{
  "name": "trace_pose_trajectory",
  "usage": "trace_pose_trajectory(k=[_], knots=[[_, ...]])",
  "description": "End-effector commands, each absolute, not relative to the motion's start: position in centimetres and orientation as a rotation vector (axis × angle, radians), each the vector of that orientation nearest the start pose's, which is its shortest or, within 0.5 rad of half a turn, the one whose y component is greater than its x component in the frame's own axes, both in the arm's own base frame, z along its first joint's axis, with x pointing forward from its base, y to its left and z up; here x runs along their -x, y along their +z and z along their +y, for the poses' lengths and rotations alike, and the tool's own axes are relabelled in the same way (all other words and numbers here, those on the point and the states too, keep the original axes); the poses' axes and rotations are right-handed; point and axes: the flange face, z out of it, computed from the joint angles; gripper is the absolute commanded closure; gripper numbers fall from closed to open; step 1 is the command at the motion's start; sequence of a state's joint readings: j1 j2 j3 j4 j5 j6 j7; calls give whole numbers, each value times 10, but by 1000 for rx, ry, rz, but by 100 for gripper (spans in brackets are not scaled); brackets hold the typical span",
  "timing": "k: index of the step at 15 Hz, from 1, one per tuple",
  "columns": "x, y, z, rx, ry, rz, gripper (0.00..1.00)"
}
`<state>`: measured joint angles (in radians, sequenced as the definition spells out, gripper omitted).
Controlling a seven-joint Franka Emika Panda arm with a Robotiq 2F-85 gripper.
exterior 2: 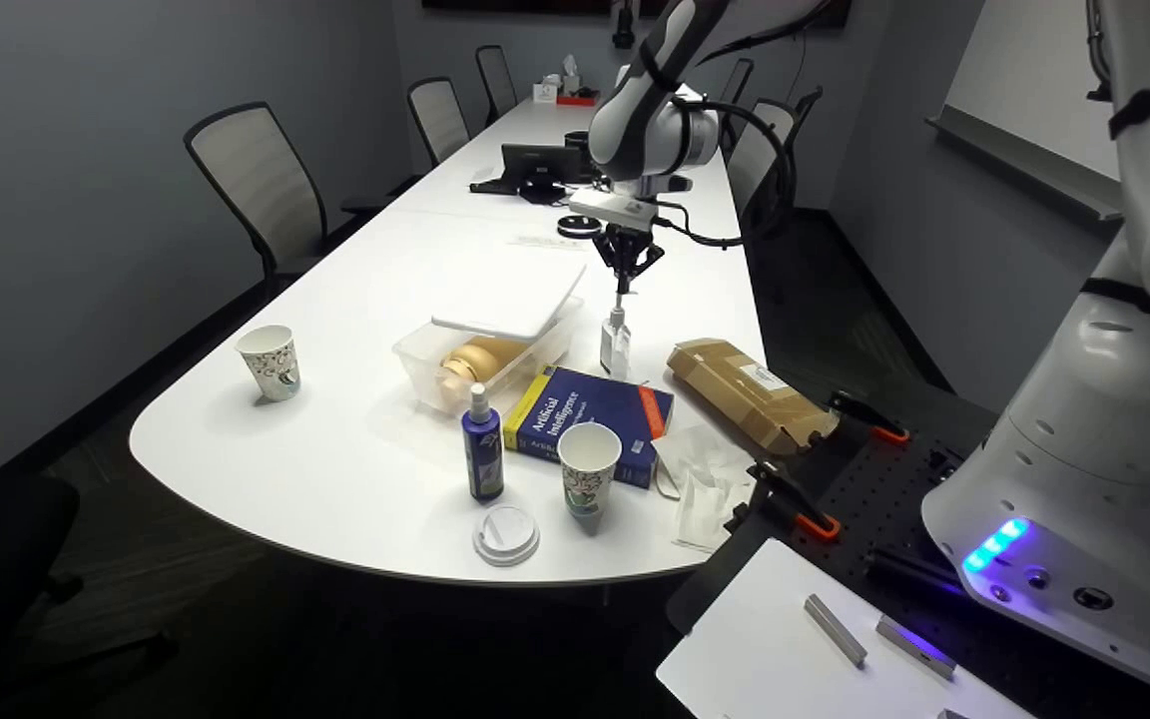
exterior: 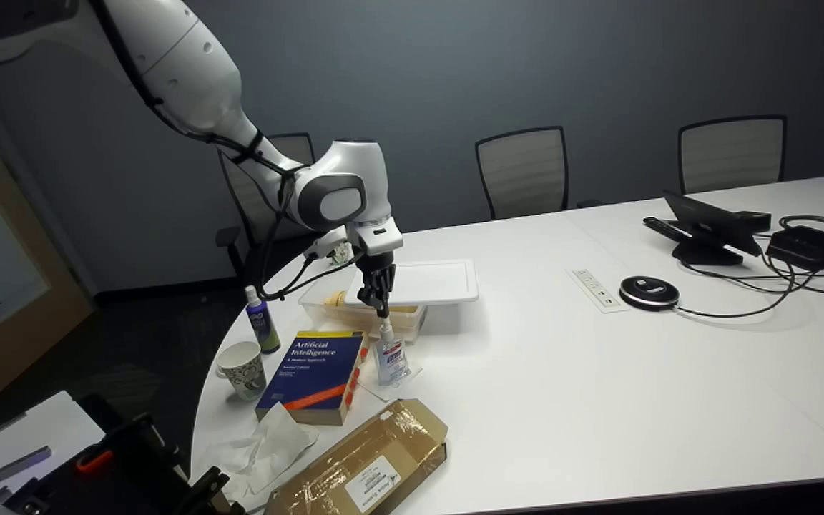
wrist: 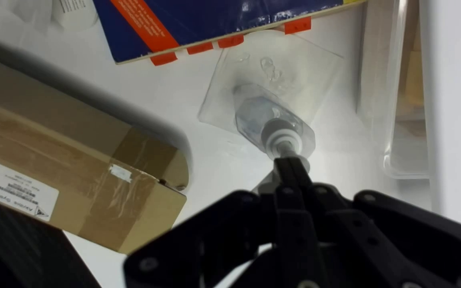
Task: Press on the soap dispenser
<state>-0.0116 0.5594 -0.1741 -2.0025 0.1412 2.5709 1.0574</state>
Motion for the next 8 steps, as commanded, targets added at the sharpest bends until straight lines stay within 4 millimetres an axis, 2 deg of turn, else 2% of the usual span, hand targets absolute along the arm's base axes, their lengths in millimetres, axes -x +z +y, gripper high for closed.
trace_pose_trajectory(k=[1,8], knots=[[-595,165,-108,2468,-28,1962,100],[-591,150,-104,2482,16,1956,100]])
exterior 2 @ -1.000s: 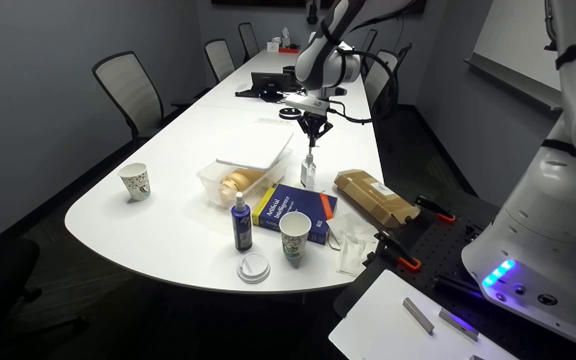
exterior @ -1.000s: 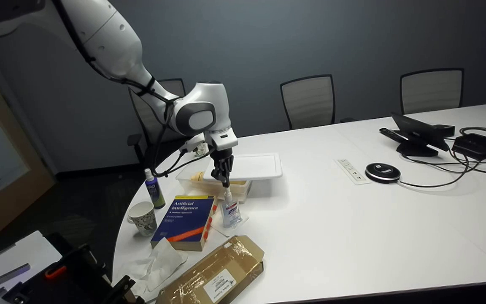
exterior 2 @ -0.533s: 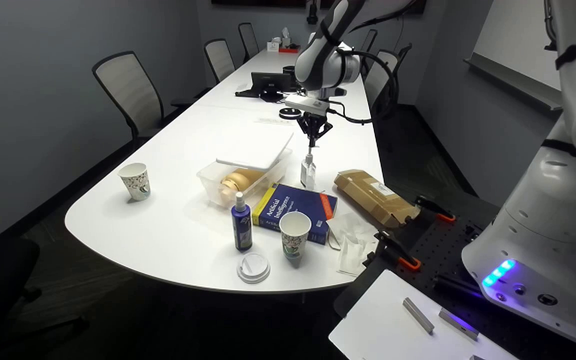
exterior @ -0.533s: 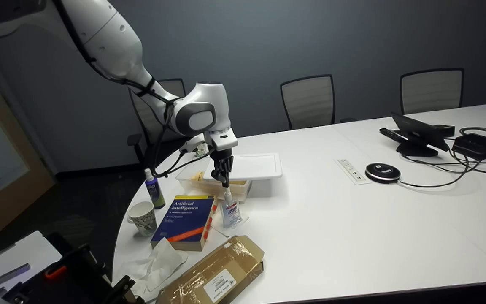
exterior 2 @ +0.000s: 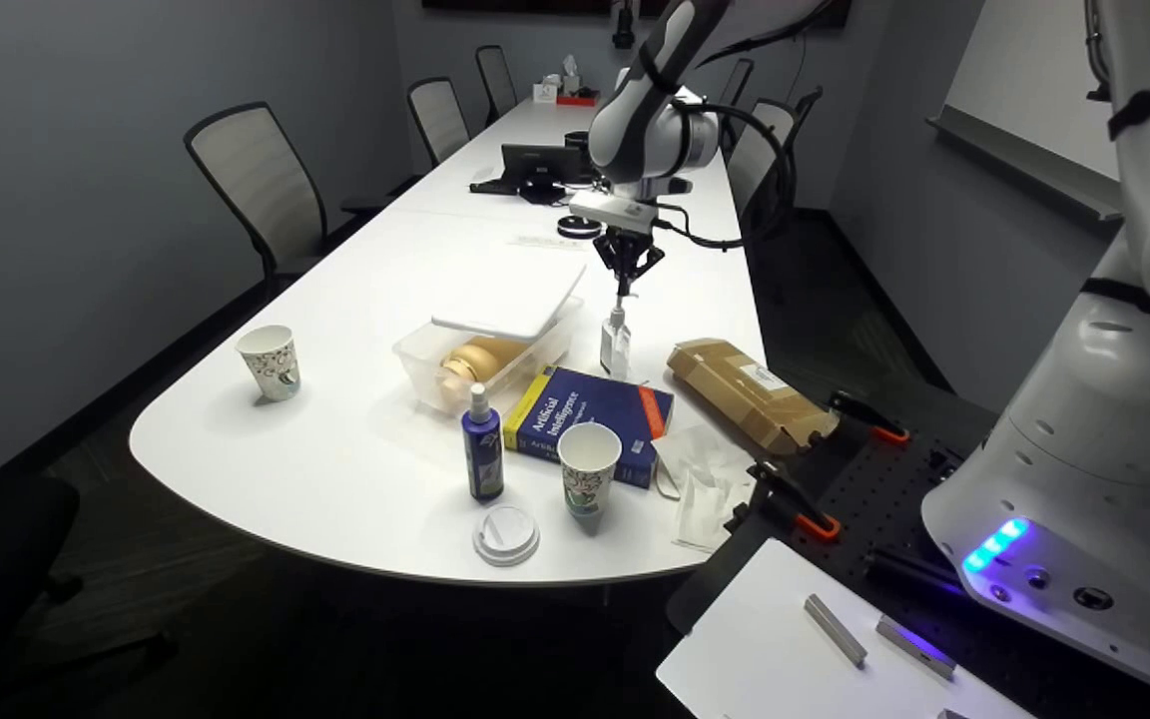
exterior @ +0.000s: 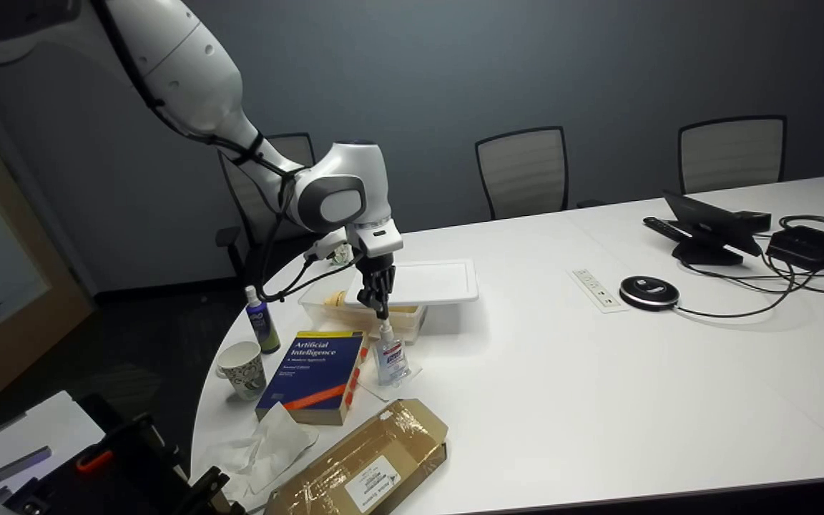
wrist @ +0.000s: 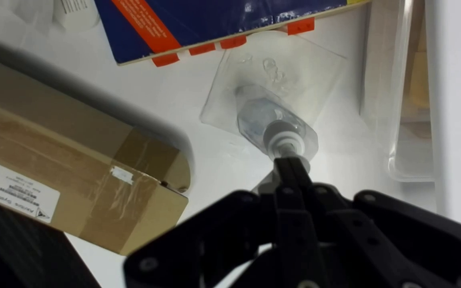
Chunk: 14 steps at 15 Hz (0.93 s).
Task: Press on the soap dispenser
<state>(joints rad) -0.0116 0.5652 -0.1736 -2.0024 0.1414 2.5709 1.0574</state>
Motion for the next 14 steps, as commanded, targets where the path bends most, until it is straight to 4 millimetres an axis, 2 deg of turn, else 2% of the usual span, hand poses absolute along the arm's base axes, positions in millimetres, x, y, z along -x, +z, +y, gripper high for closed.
trace_pose_trajectory(k=[1,14], knots=[[-590,146,-103,2484,25,1955,100],[-579,120,-101,2471,71,1960,100]])
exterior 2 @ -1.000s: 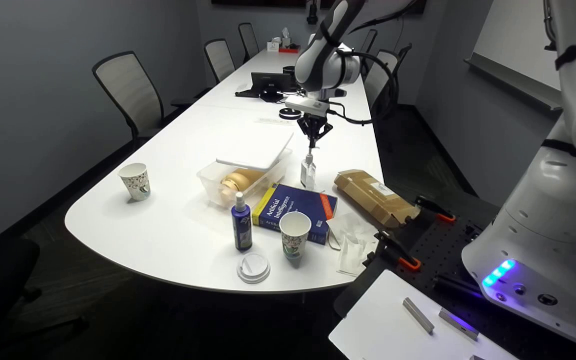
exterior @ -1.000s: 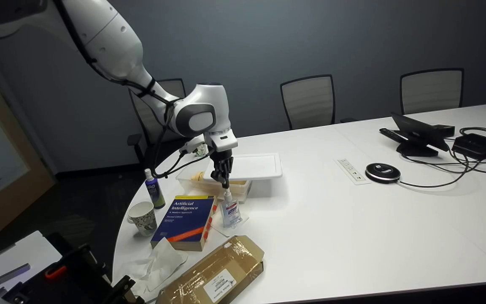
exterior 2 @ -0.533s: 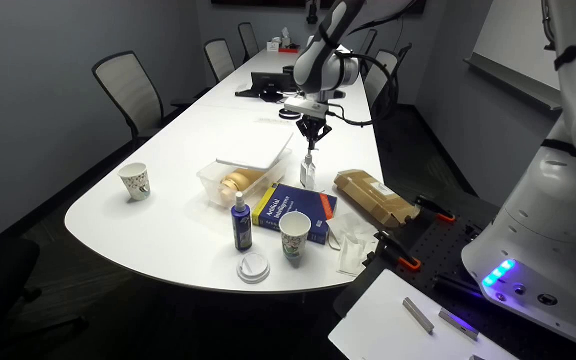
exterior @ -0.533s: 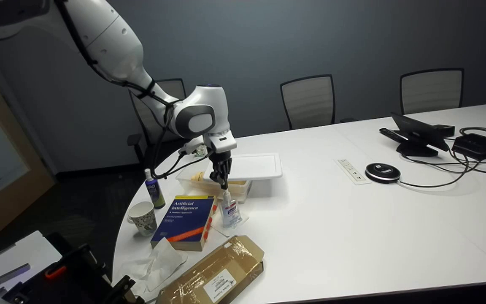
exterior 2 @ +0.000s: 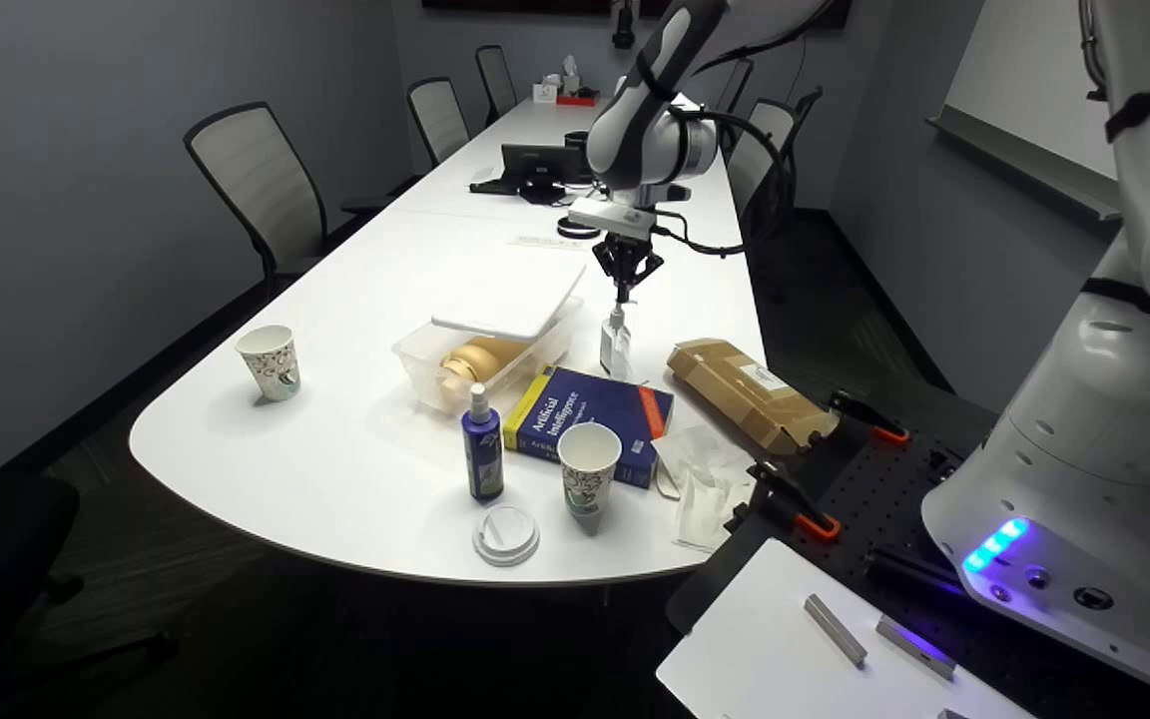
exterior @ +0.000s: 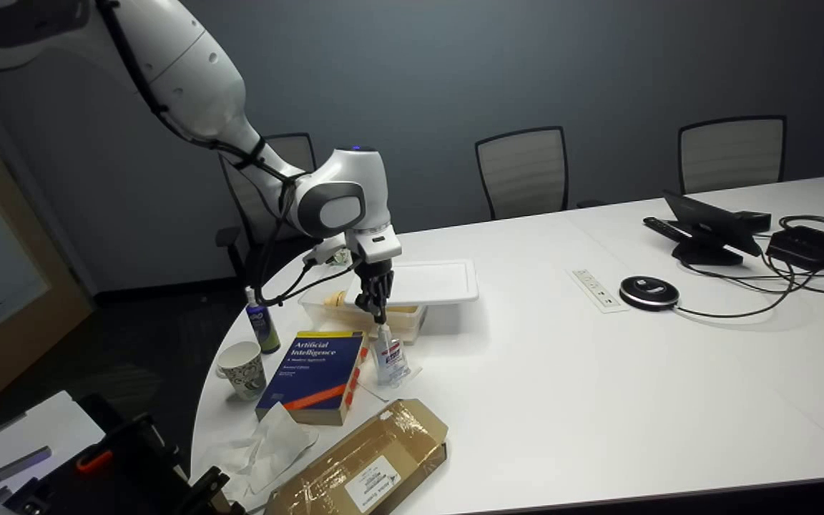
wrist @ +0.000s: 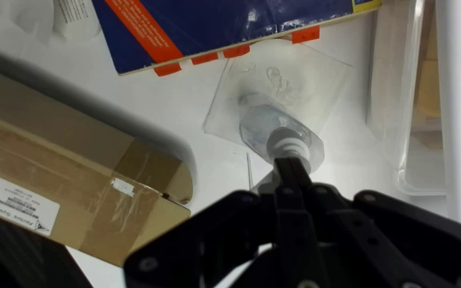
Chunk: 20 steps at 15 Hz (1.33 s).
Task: Press on the soap dispenser
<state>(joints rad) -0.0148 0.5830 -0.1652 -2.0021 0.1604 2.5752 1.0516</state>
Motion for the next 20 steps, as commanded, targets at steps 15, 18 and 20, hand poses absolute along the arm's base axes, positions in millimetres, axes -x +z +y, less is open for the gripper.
trace_pose_trajectory(k=[15,18,20], knots=[[-591,146,-103,2480,32,1948,100],[-596,155,-103,2486,15,1939,100],[-600,162,-102,2496,3,1929,100]])
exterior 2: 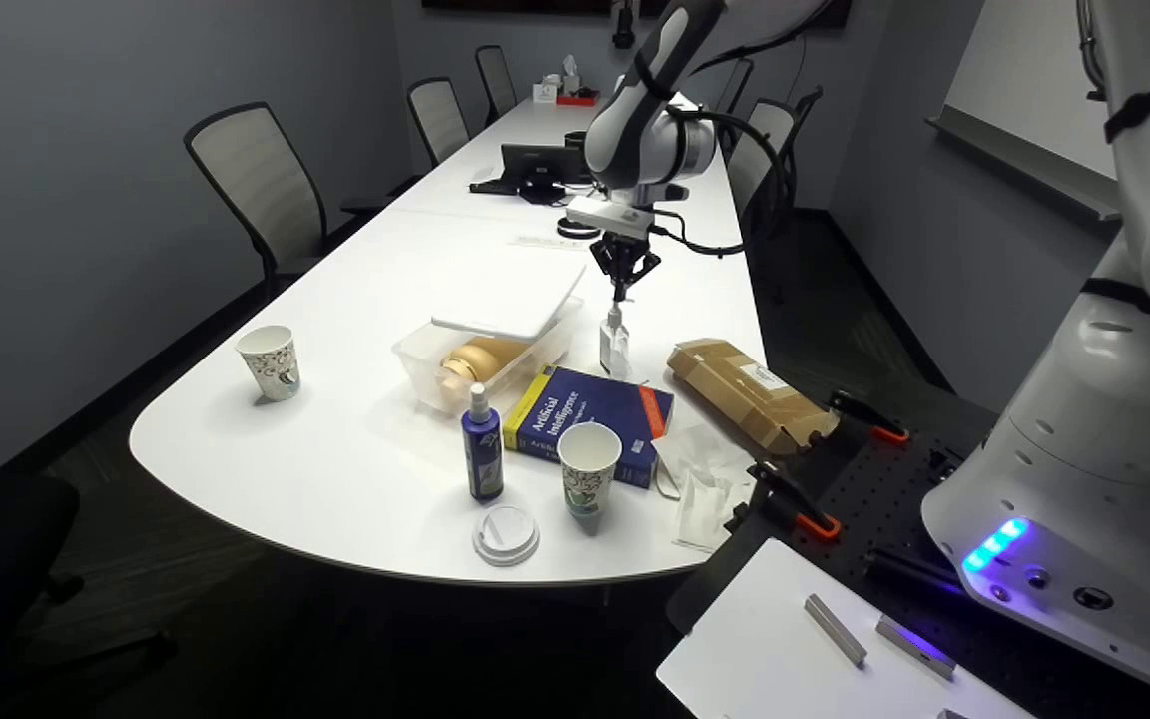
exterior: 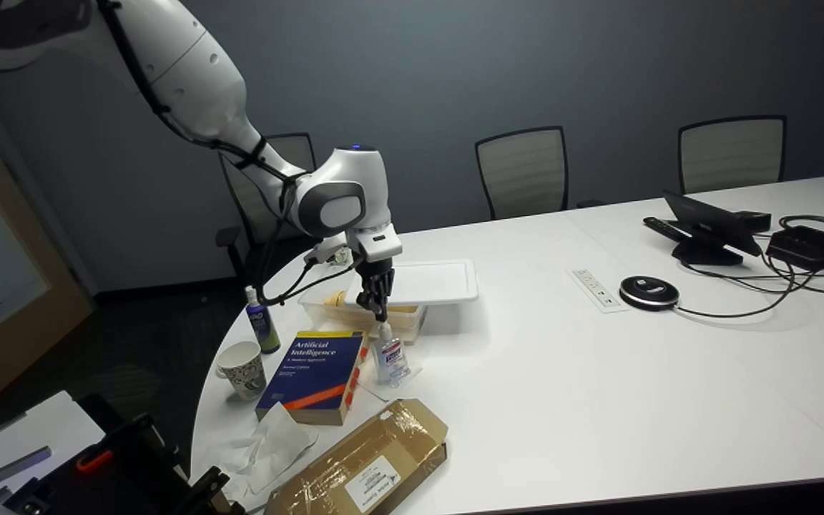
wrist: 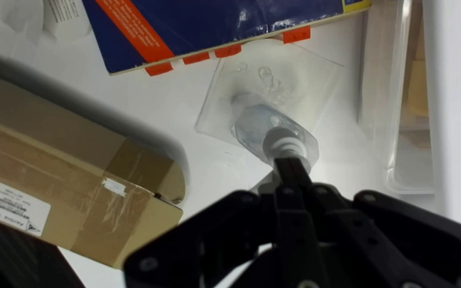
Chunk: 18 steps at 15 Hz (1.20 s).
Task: Press on the soap dispenser
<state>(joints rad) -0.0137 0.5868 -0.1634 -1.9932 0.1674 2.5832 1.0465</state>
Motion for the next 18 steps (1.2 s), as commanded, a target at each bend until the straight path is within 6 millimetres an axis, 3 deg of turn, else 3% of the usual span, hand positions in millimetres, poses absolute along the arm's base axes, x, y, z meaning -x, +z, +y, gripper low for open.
trace_pose_trajectory(k=[1,11,14,16,18], knots=[[-602,166,-101,2503,-2,1922,100],[-618,203,-104,2577,-56,1889,100],[-623,222,-104,2582,-108,1868,100],[-627,238,-104,2578,-150,1854,73],[-629,256,-102,2580,-183,1834,60]])
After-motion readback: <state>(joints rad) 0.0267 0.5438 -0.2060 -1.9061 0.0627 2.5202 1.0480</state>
